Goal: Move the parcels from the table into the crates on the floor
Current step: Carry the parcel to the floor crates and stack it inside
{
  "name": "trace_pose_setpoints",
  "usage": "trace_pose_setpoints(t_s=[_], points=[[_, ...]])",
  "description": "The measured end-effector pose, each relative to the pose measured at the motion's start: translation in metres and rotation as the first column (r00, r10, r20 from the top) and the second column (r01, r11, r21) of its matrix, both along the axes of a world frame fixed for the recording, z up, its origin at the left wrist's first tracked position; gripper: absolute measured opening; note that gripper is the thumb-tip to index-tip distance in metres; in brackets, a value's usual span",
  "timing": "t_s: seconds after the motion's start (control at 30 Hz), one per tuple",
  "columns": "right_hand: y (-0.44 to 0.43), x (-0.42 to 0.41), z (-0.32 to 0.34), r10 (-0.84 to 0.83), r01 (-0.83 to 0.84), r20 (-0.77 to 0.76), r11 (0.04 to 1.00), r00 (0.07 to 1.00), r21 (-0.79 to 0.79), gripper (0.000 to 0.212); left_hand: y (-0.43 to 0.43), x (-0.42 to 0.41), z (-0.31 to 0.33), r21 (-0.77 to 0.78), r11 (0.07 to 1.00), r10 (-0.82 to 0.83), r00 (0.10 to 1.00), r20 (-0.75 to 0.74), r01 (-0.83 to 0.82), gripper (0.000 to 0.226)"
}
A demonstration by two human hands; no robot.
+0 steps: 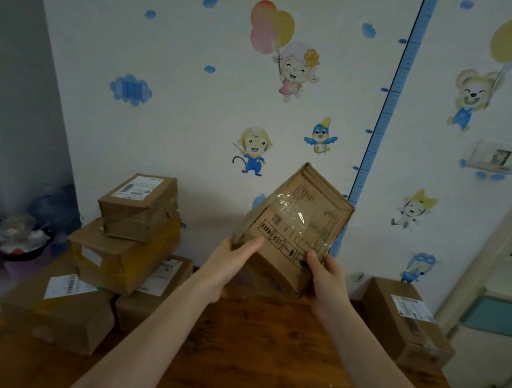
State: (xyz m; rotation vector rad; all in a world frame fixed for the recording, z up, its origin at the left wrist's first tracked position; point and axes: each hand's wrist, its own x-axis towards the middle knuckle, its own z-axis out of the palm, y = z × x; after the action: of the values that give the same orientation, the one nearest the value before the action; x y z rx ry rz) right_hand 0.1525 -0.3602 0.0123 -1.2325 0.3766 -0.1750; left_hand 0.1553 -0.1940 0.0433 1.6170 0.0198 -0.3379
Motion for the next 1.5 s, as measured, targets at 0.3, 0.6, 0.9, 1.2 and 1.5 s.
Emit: trace_pose_setpoints(t_s=[0.3, 0.6, 0.9, 1.2, 1.5], points=[[-0.017, 0.012, 0.005, -0.046, 0.048, -0.019, 0.986, 0.999, 0.160, 0.038, -0.004, 0.001, -0.006, -0.189, 0.982, -0.001, 1.000, -0.015, -0.002, 0.042], [-0.032, 0.014, -0.003, 0.081, -0.024, -0.115, 0.905, 0.990, 0.426, 0.086, 0.005, 0.003, 0.000, -0.063, 0.996, -0.055, 0.994, 0.091, 0.061, 0.060], [-0.043, 0.011, -0.007, -0.143, 0.189, -0.159, 0.926, 0.977, 0.328, 0.040, 0.016, 0.006, -0.003, 0.090, 0.995, -0.061, 0.985, 0.163, 0.047, 0.065], [-0.039, 0.012, 0.006, -0.044, 0.090, -0.115, 0.900, 0.992, 0.427, 0.062, 0.003, 0.006, -0.004, -0.077, 0.991, 0.117, 0.992, 0.044, -0.113, 0.030], [-0.054, 0.007, -0.005, 0.015, 0.097, -0.222, 0.867, 0.975, 0.488, 0.051, 0.008, 0.011, 0.001, -0.129, 0.982, 0.144, 0.987, 0.071, -0.134, 0.038]])
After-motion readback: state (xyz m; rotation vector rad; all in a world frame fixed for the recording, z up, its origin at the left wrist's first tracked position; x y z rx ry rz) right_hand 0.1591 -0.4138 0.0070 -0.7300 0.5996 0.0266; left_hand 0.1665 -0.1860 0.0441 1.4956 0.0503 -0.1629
